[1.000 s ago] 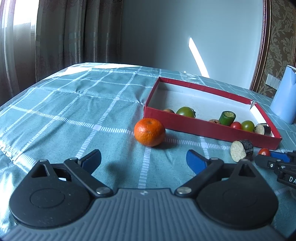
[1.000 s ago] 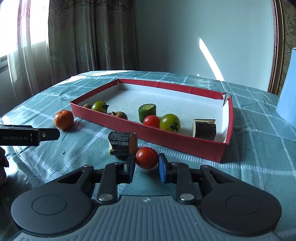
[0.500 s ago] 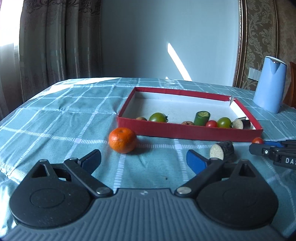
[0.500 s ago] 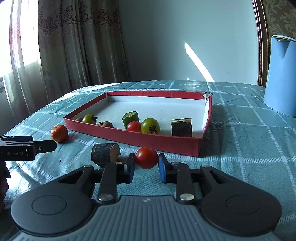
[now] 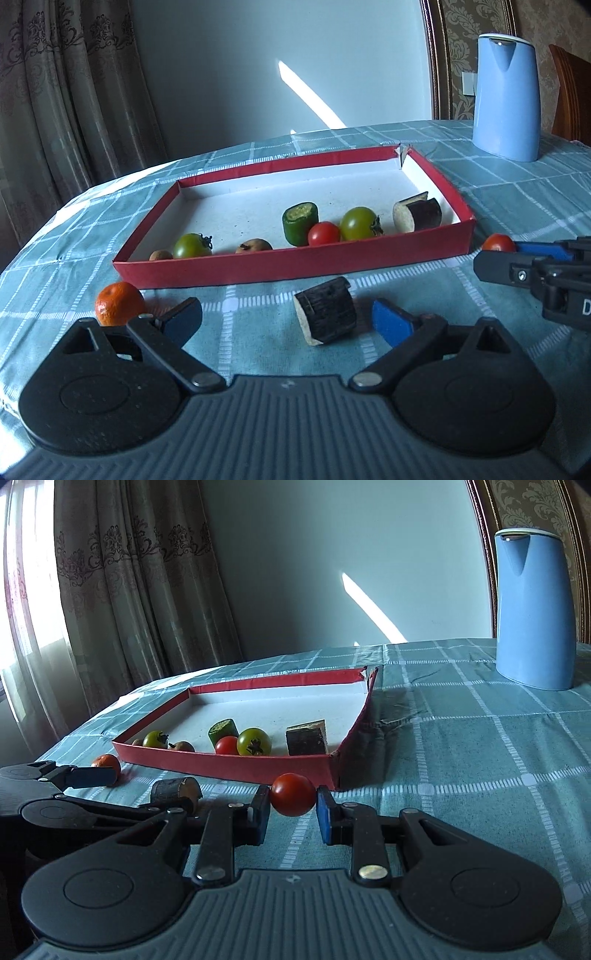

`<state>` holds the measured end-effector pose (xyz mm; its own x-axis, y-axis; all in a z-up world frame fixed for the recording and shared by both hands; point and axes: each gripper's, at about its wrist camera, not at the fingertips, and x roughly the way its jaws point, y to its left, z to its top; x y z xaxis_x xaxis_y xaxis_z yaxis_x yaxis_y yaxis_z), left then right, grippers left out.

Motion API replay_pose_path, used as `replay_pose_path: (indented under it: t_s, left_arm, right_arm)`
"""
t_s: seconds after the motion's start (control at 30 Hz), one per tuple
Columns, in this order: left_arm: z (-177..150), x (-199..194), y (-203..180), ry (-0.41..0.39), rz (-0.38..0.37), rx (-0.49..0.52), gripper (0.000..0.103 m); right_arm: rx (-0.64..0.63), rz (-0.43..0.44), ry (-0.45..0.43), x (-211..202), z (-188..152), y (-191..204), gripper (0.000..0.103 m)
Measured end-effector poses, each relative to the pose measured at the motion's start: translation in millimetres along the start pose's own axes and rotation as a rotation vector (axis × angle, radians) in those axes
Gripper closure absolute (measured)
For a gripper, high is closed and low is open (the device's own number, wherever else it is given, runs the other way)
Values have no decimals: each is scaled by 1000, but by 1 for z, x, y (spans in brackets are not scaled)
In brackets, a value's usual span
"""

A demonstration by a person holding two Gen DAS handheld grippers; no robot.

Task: Organize fruits
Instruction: 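Grasp the dark wooden cylinder slice with the left gripper while the right holds the tomato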

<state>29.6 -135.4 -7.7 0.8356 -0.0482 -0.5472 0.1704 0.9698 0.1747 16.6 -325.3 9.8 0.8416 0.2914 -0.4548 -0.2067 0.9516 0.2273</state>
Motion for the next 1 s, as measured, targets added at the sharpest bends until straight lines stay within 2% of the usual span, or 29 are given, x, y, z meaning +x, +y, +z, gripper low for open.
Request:
replay_pose_path:
  t_s: [0.1,0.23,0.4,0.53,0.6,0.67,0.73,0.93,1.0]
  left_arm:
    - [2,8,-2,23,-4,-14,7]
    - [3,18,-1,60,7,-32,17]
    - [3,19,0,54,-8,-38,21]
    - [1,17,2,49,-28,-44,34]
    - [0,15,5,49,-40,-52,37]
    - [-1,13,9,50,-53,-64,44]
    - [-4,9,14,50,-65,-73,58]
    - [-13,-6,32,29,-48,-88,72]
    - [-15,-9,40,23,-37,-101,73]
  right_arm:
    - [-2,12,-4,-1,0,0,77]
    - [13,23,-11,-3,0,-3,77]
    - [14,24,-11,-2,0,-4,77]
    - [20,23,-13,-3,0,-4,77]
    - [21,20,-12,-3,-1,-4,77]
    - [21,19,-12,-3,-1,-4,77]
    - [20,18,-13,-2,-1,-4,77]
    - [19,6,-16,-3,-1,-4,77]
    - [17,0,-14,-2,-1,-4,77]
